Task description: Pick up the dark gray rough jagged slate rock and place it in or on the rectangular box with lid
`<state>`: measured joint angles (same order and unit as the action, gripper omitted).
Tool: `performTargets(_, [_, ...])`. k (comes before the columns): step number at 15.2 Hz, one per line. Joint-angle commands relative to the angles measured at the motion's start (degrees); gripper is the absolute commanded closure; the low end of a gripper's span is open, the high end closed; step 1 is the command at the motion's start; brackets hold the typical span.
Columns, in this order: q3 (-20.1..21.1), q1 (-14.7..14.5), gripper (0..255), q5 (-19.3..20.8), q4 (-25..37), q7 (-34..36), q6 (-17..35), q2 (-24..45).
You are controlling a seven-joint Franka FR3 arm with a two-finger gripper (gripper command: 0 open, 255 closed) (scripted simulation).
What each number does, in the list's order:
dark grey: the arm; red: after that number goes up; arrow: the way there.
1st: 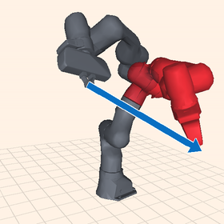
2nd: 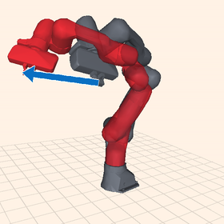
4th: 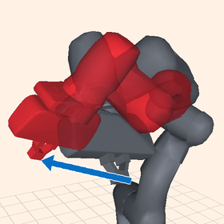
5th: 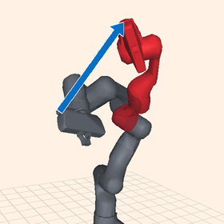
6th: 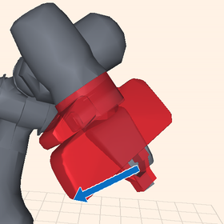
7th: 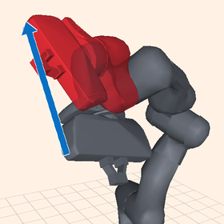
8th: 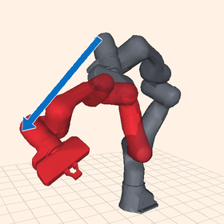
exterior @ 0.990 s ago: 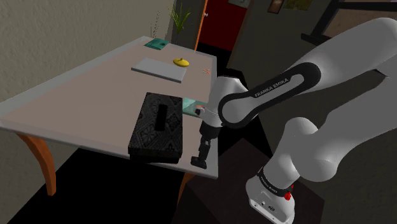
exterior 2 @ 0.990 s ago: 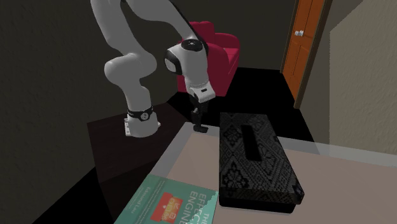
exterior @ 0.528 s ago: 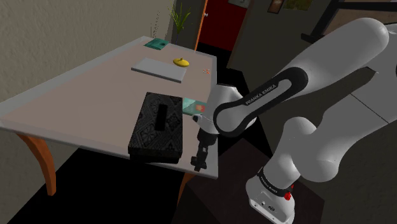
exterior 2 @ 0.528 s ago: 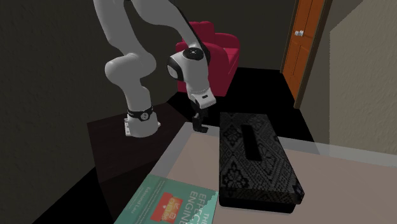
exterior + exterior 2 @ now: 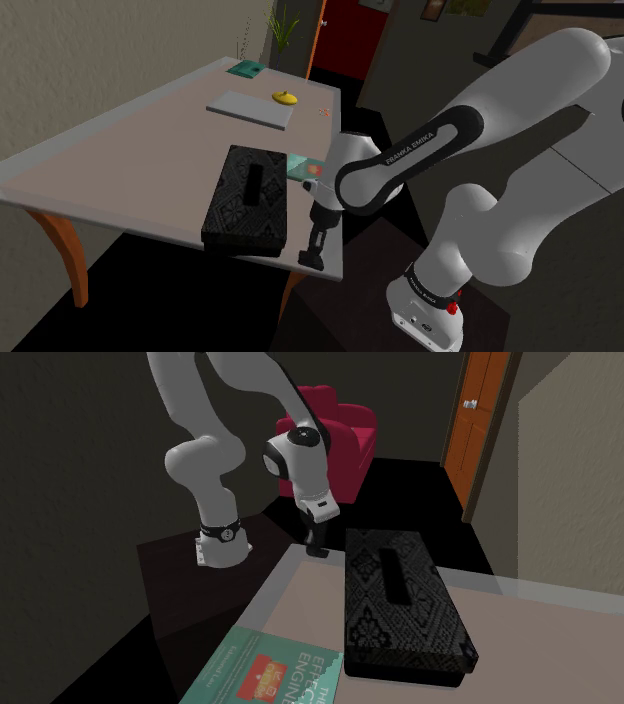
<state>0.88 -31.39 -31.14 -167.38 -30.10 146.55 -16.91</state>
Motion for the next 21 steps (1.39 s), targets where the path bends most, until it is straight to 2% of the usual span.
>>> performTargets(1, [0.06,-0.04,255,0.01,-0.09,0.02,-0.10,0.04])
performTargets(7, [0.01,-0.02,255,-0.01,-0.17,-0.06,-0.05,-0.01])
performTargets(8, [0.01,-0.02,0,-0.01,-0.17,-0.06,-0.05,-0.01])
performTargets(9, [6.22,2.73,0,7.19,-2.84,15.47,0.40,-5.28])
performTargets(10, [14.02,6.14,0,12.54,-4.19,29.86,-1.70,-10.15])
performTargets(11, [22.14,9.09,0,15.91,-4.19,42.74,-5.68,-14.38])
performTargets(12, [23.72,10.08,0,15.22,-4.10,42.97,-6.14,-14.81])
performTargets(19, [26.05,12.03,0,15.60,-5.55,43.62,4.38,-5.72])
performTargets(21, [26.04,12.02,0,15.61,-5.55,43.62,4.38,-5.72])
